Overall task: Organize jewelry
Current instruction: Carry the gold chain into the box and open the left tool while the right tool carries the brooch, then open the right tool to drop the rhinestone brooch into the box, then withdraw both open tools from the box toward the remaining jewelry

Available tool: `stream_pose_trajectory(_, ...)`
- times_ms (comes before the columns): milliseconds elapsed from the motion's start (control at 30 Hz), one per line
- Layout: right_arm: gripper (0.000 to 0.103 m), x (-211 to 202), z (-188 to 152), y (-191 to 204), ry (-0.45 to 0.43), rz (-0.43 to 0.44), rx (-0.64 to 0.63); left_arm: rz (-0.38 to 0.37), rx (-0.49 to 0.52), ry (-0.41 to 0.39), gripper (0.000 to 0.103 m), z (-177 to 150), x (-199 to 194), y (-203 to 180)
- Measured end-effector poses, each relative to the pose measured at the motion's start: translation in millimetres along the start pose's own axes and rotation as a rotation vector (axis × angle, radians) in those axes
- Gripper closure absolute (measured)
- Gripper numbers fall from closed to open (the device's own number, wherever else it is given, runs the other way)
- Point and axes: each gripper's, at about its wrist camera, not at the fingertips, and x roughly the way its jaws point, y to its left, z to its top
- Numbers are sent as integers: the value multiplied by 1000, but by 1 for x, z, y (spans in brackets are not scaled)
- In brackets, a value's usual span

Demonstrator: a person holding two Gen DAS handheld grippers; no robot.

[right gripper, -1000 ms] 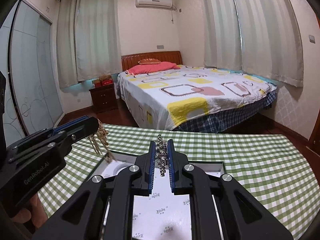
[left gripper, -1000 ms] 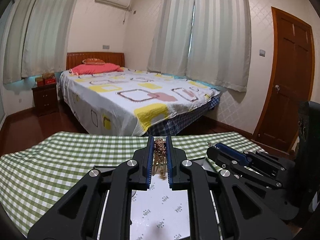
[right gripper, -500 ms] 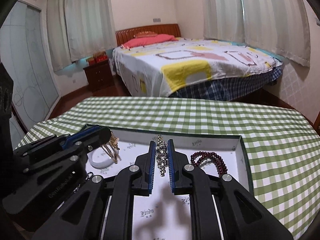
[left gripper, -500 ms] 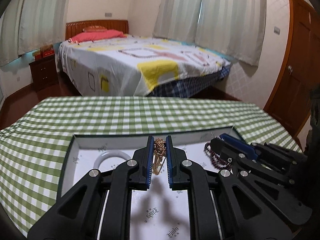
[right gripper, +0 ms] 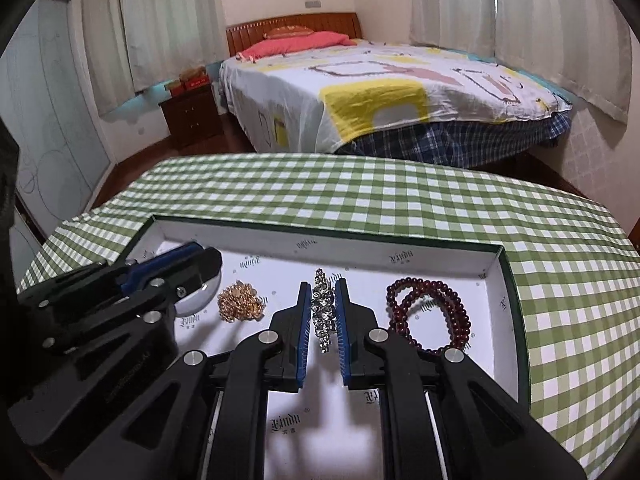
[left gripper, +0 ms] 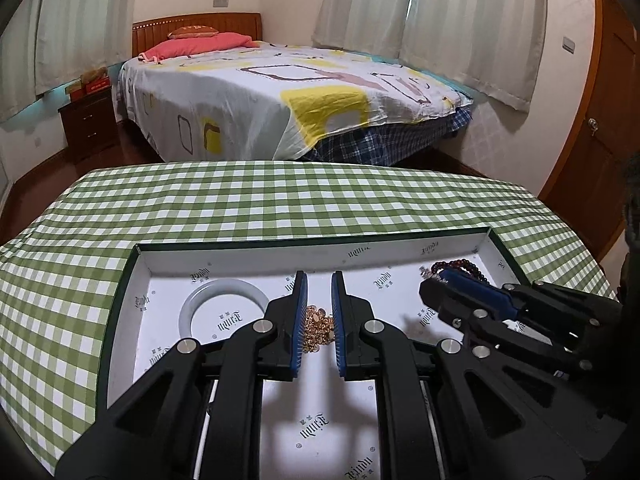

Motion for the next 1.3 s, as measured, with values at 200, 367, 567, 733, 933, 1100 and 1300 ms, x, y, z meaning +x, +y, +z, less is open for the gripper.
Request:
stream_pose_trajectory(200, 90, 6, 2, 1, 36, -17, -7, 7, -12, -6, 73, -1, -2, 1)
stream_pose_trajectory(367, 90, 7, 1, -2, 43, -19, 13, 7, -15, -10, 67, -2, -4, 2)
stream_pose_trajectory(567, 90, 10, 1, -5, 55, -16, 30, 19, -17, -16, 61, -2, -5, 3)
stream_pose_trajectory(733, 88, 12, 2, -7, 70, -11, 39, 19, -24, -10, 60, -2, -5, 4)
stream_pose_trajectory(933, 88, 3, 1, -8, 10, -7, 50, 22, -26, -26, 56, -1, -9, 5)
stream_pose_trajectory(1100, 88, -15, -1, -9, -41, -1, 66, 21, -32, -68, 44, 1, -30, 5)
stream_pose_trajectory(1300, 67, -49, -7, -10, -92, -6, 72, 25, -40, -132, 28, 0, -67, 5)
